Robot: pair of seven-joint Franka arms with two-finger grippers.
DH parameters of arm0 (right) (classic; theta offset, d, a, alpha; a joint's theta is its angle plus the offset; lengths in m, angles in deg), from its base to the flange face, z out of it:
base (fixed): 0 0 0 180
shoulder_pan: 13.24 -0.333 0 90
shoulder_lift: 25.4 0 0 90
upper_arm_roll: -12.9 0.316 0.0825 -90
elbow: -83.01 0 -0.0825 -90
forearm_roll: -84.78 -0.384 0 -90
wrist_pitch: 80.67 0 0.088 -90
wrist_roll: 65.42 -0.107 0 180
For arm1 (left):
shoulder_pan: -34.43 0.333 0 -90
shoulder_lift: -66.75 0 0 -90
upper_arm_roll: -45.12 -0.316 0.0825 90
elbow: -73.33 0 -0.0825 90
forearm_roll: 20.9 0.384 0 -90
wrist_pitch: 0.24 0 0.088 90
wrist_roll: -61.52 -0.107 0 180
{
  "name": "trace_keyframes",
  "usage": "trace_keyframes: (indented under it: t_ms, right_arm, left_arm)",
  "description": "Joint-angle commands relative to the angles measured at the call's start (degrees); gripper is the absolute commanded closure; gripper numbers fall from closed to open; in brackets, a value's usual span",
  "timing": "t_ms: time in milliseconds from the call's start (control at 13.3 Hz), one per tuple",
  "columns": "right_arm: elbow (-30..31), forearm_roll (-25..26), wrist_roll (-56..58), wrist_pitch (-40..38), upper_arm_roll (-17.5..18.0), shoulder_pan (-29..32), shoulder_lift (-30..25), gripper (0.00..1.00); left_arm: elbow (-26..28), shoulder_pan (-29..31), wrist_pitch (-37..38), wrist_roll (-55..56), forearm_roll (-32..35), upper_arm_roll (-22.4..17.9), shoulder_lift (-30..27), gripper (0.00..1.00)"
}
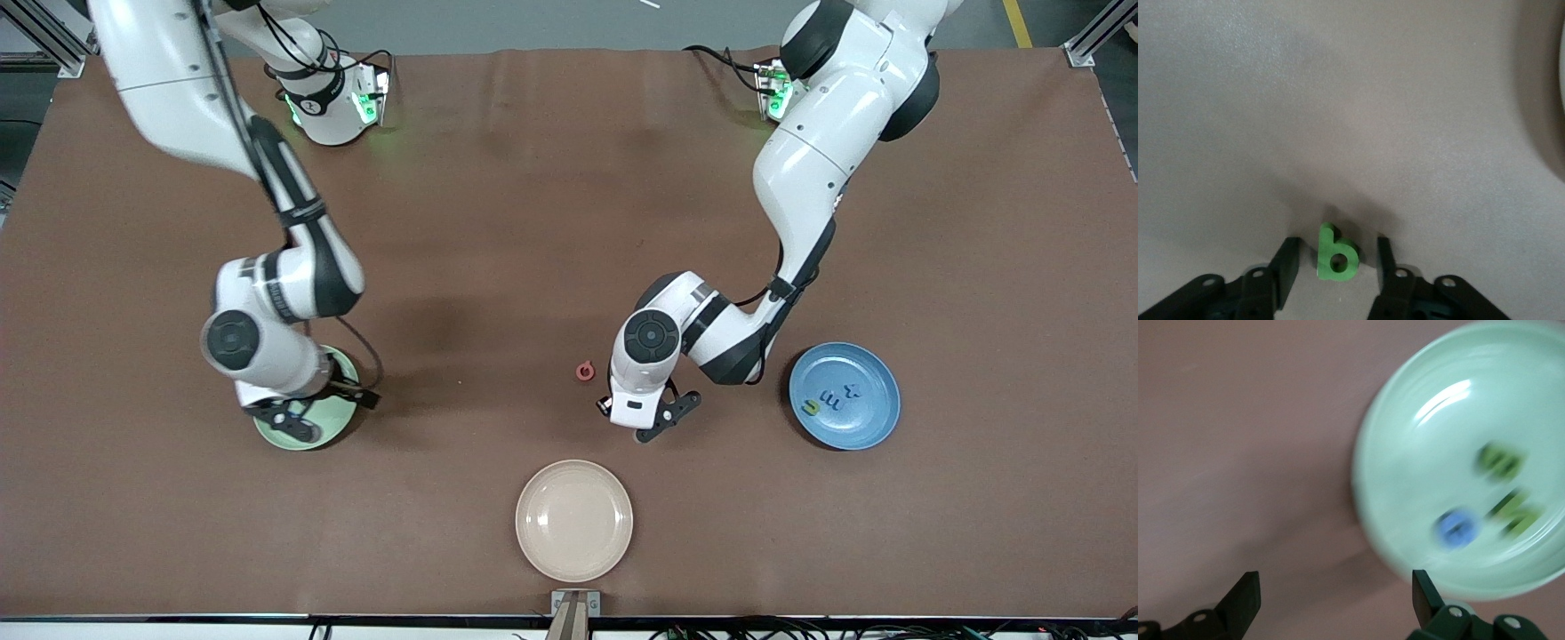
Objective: Sort upper and lower case letters into plates
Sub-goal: 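Carry the b to the blue plate while the right gripper grasps pink Q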
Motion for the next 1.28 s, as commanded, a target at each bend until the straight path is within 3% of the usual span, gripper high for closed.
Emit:
trace_keyframes:
  t_ms: [0,75,225,526,676,902,1202]
  right_arm:
    - [-6.35,-0.32,-15.87,-1.08,-0.61,-8.31,4.03,0.00]
    - [-8.99,-0.41,-21.33,-1.26,-0.61,-10.69,5.70,0.00]
    - [-14.87,-0.23,-31.18,-5.19,-0.61,-14.04,8.95,0.00]
    - [-25.26,-1.46,-46.23,-5.04,-0.17,-19.14,16.60,0.00]
    - [-29.65,-1.37,-50.64,-4.25,-0.08,-21.51,20.55,0.00]
    - [-36.42,-1.37,-54.86,-2.06,0.01,-23.89,26.35,0.00]
    - [-37.23,-1.46,-56.72,0.06,0.53,-24.42,27.60,0.00]
  left_arm:
    - [-1.70,-1.09,-0.05,0.45,-0.90,-1.20,0.99,0.72]
    - [-1.70,-1.09,-0.05,0.37,-0.90,-1.20,0.82,0.85]
    - [-1.52,-0.74,0.38,0.10,-0.82,-1.19,0.20,0.99]
    - [0.14,1.72,0.74,-2.61,0.41,-1.20,-4.27,1.00]
    - [1.46,4.17,4.66,-6.56,0.33,-0.85,-7.69,1.00]
    - [6.46,8.21,7.51,-14.55,0.24,-0.23,-13.58,0.99]
    - [15.24,15.94,7.51,-24.92,0.15,1.79,-20.09,0.99]
